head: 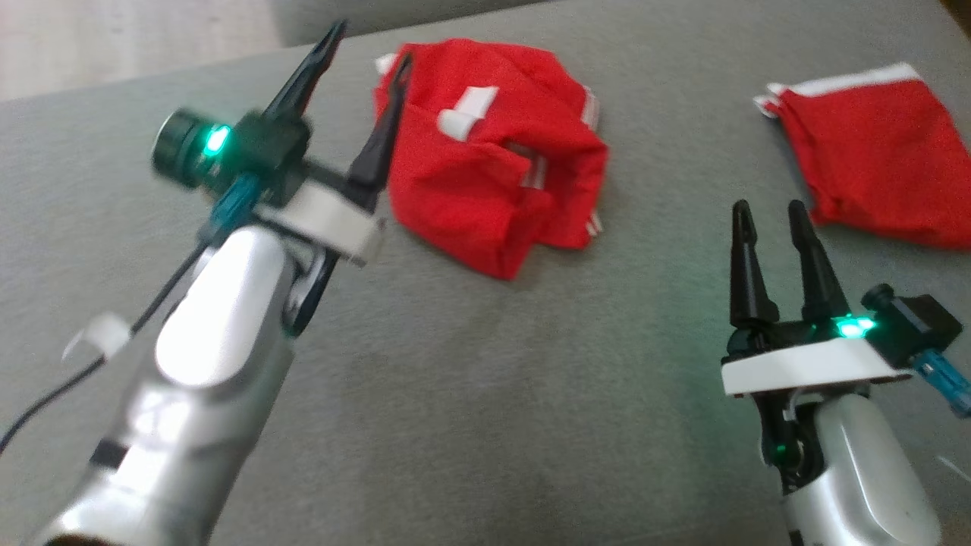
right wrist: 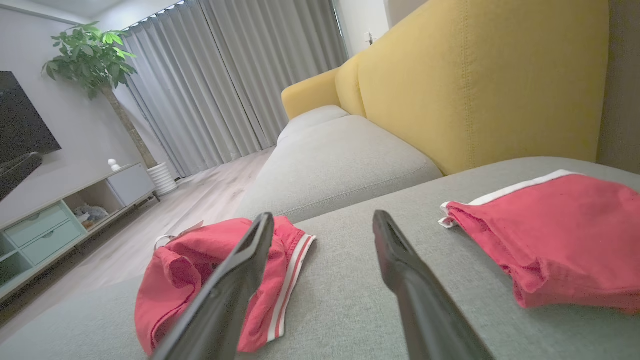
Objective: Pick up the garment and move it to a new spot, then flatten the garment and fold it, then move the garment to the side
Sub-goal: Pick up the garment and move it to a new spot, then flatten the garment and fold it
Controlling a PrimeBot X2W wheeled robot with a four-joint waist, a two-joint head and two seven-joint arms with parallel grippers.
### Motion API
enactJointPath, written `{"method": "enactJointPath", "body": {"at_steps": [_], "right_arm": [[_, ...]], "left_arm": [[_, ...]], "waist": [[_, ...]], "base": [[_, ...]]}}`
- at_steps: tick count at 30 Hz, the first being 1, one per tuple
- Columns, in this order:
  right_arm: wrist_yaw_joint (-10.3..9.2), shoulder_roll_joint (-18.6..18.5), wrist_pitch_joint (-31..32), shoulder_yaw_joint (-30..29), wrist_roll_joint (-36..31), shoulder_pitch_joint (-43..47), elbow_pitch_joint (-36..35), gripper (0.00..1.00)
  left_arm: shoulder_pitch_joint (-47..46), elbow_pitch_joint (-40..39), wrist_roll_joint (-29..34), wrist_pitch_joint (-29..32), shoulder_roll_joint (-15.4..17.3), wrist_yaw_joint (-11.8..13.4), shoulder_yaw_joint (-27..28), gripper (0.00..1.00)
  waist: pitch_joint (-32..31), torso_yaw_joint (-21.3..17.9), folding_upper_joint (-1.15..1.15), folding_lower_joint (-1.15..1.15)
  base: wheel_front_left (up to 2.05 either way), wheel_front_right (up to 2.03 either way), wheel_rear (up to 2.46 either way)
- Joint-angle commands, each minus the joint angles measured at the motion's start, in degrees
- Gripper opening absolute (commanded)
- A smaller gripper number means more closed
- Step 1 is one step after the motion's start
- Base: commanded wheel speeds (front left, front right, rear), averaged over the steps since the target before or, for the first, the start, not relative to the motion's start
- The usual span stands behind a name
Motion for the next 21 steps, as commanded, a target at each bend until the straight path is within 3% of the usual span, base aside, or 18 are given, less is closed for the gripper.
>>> {"method": "enactJointPath", "body": {"at_steps": [1, 6, 11, 17, 21], "right_arm": [[-0.04, -0.17, -0.61, 0.53, -0.85, 0.03, -2.19, 1.0], [-0.04, -0.17, -0.61, -1.15, -2.75, 1.58, -2.25, 1.0], [-0.04, -0.17, -0.61, -1.24, -3.75, 3.01, -1.83, 1.0], [-0.04, -0.17, -0.61, -0.95, -4.01, 3.67, -1.69, 1.0], [-0.04, -0.17, -0.61, -0.64, -4.2, 3.56, -1.65, 1.0]], "left_arm": [[0.66, -2.21, -0.31, -0.91, 2.38, 0.81, 2.44, 1.0], [8.39, -5.27, -2.24, -2.84, 3.54, 3.04, 4.2, 1.0], [18.02, -9.7, -4.34, -4.63, 2.71, 5.67, 5.65, 1.0], [27.01, -15.06, -4.68, -5.54, 0.05, 8.46, 6.9, 1.0], [29.84, -18.05, -3.87, -5.59, -1.38, 8.51, 8.22, 1.0]], "waist": [[-1.97, 3.41, 0.0, 0.0], [-3.71, 8.06, 0.0, 0.0], [-4.5, 11.27, 0.0, 0.0], [-4.63, 12.67, 0.0, 0.0], [-4.78, 12.84, 0.0, 0.0]], "base": [[0.0, 0.0, 0.0], [0.0, 0.0, 0.0], [0.0, 0.0, 0.0], [0.0, 0.0, 0.0], [0.0, 0.0, 0.0]]}}
